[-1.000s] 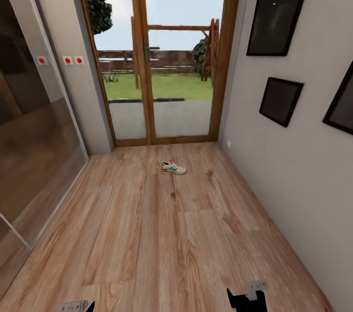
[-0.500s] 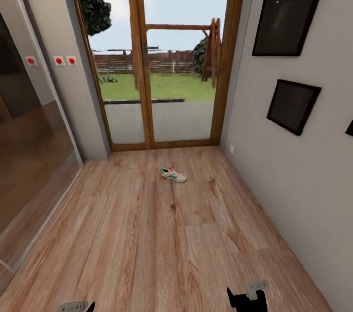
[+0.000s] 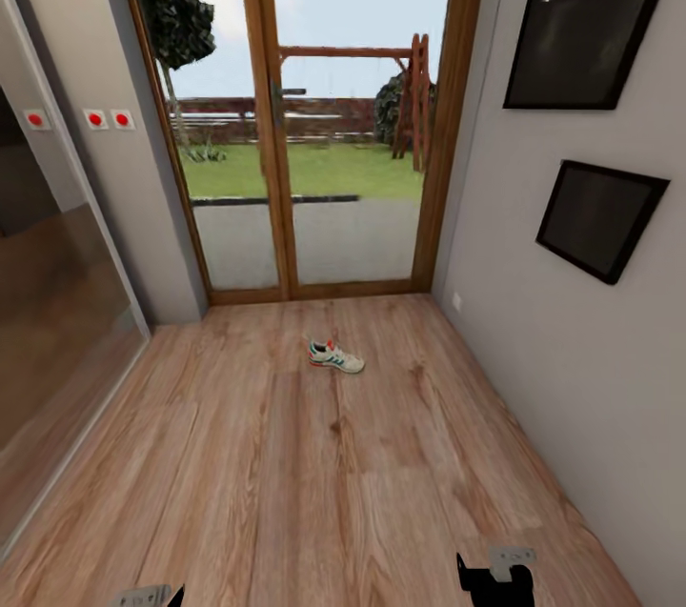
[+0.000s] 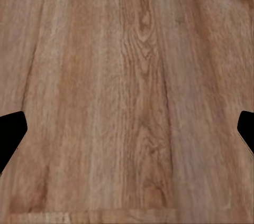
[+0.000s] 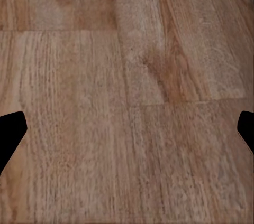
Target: Pick up the two gym shoes and the two sandals from the corridor floor and place them onto the hallstand (shoe rack) in the corridor, making sure they are on the rack and not on the floor. Arrange them so the two gym shoes are next to each other and the two sandals are next to each other.
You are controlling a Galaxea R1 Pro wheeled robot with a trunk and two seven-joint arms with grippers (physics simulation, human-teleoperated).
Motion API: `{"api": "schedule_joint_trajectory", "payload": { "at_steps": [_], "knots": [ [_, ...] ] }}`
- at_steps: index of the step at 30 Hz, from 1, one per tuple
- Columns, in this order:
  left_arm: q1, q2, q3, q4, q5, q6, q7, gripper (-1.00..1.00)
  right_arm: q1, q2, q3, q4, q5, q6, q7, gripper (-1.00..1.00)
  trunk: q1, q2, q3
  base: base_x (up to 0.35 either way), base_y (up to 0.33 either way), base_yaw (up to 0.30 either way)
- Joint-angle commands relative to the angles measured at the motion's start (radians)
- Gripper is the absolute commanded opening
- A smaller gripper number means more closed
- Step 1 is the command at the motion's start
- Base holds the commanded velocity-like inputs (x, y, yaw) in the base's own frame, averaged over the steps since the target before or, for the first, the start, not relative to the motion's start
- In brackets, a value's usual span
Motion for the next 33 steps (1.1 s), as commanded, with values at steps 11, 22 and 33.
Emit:
{"api": "schedule_joint_trajectory", "payload": {
  "at_steps": [11, 22, 33],
  "knots": [
    [-0.001, 0.0, 0.006, 0.001, 0.005, -0.001, -0.01, 1.0, -0.001, -0.003, 0.007, 0.0, -0.012, 0.0, -0.006, 1.0, 0.0, 0.0, -0.001, 0.34, 0.0, 0.0],
    [-0.001, 0.0, 0.006, 0.001, 0.005, -0.003, -0.01, 1.0, -0.001, -0.002, 0.012, -0.001, -0.012, -0.001, -0.002, 1.0, 0.0, 0.0, -0.001, 0.339, 0.033, 0.0],
    [-0.001, 0.0, 0.006, 0.001, 0.005, -0.012, -0.01, 1.0, -0.001, -0.001, 0.015, -0.001, -0.009, -0.002, -0.001, 1.0, 0.0, 0.0, -0.001, 0.327, 0.129, 0.0]
  ]
}}
